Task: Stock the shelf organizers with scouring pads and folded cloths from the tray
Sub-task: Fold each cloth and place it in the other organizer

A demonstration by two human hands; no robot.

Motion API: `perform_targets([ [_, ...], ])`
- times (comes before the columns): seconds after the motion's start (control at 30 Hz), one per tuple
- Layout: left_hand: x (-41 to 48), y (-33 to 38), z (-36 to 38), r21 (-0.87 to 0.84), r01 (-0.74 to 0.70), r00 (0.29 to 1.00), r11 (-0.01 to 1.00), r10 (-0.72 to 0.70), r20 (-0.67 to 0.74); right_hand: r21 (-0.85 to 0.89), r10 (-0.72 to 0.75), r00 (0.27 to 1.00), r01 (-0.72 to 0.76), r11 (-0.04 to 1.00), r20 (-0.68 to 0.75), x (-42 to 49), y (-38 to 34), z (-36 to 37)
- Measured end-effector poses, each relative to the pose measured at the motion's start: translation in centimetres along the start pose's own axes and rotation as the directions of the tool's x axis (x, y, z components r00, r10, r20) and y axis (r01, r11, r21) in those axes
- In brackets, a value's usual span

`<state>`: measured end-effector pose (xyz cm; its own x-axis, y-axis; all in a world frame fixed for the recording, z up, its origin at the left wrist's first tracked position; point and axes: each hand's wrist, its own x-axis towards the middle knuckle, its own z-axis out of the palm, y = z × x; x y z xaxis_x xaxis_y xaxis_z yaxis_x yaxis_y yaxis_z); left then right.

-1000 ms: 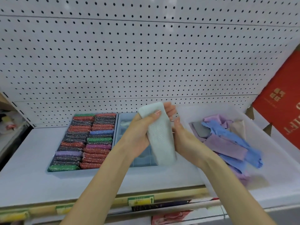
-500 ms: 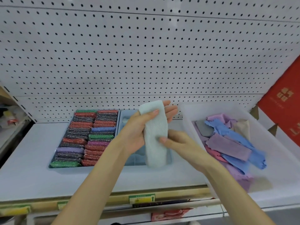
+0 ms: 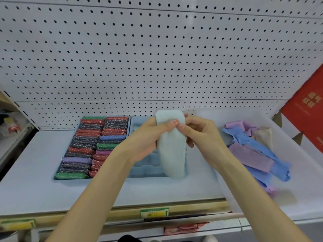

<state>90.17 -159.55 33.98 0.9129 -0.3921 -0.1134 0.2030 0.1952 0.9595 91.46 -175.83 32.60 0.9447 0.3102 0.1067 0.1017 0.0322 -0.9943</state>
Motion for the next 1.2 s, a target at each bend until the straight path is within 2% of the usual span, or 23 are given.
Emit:
perform_targets([
  [0.1, 0.4, -0.6, -0.5, 0.119, 0.017, 0.977, 0.993, 0.009, -0.214, -0.015, 0.008, 0.996, -0.009, 1.0, -0.093, 0.3, 0.3, -0.5],
  [0.17, 0.6, -1.0, -0.7, 0.13, 0.009, 0.936, 0.991, 0.037, -0.349, -0.008, 0.033, 0.992, -0.034, 0.999, -0.123, 0.5, 0.5, -0.8],
  [0.3, 1.1, -1.5, -0.5, 0.244, -0.065, 0.848, 0.968, 0.182, -0.498, -0.053, 0.048, 0.978, -0.06, 0.997, -0.204, 0.8, 1.4, -0.9],
  [0.37, 1.3, -1.5, -0.3, 0.341, -0.103, 0.834, 0.934, 0.268, -0.483, -0.084, 0.015, 0.967, -0.038, 0.996, -0.256, 1.0, 1.7, -0.9],
  [0.43, 1.5, -1.4, -0.3, 0.394, -0.138, 0.839, 0.909, 0.319, -0.441, -0.117, -0.029, 0.969, 0.0, 0.993, -0.245, 1.0, 1.7, -0.9],
  [0.6, 1.8, -1.1, -0.7, 0.417, -0.18, 0.846, 0.891, 0.356, -0.396, -0.122, -0.07, 0.978, 0.046, 0.991, -0.194, 1.5, 1.2, -1.0],
  [0.7, 2.1, -1.0, -1.0, 0.506, -0.135, 0.864, 0.852, 0.351, -0.361, -0.108, -0.046, 0.983, 0.027, 0.994, -0.177, 1.7, 1.0, -1.2],
  [0.83, 2.3, -1.1, -1.2, 0.72, -0.057, 0.848, 0.692, 0.414, -0.33, -0.255, -0.04, 0.987, 0.0, 0.967, -0.153, 2.3, 0.8, -1.4],
  [0.9, 2.3, -0.9, -1.5, 0.759, -0.059, 0.865, 0.648, 0.412, -0.285, -0.31, -0.05, 0.99, 0.007, 0.951, -0.131, 2.6, 0.6, -1.5],
  [0.97, 2.2, -0.5, -2.0, 0.709, -0.071, 0.915, 0.702, 0.329, -0.234, -0.335, -0.052, 0.991, 0.007, 0.942, -0.127, 2.8, 0.3, -1.6],
  [1.07, 1.6, -0.4, -1.7, 0.347, -0.085, 0.974, 0.934, 0.151, -0.168, -0.252, 0.009, 0.999, -0.022, 0.967, -0.053, 2.9, -0.5, -1.7],
  [1.13, 1.3, -1.0, -1.3, 0.19, -0.066, 0.988, 0.98, 0.091, -0.125, -0.153, 0.05, 0.999, -0.046, 0.987, 0.016, 2.9, -0.9, -1.5],
  [1.2, 1.0, -2.0, -0.6, 0.149, -0.059, 0.992, 0.987, 0.074, -0.102, -0.043, 0.066, 0.998, -0.065, 0.997, 0.013, 2.9, -1.0, -0.9],
])
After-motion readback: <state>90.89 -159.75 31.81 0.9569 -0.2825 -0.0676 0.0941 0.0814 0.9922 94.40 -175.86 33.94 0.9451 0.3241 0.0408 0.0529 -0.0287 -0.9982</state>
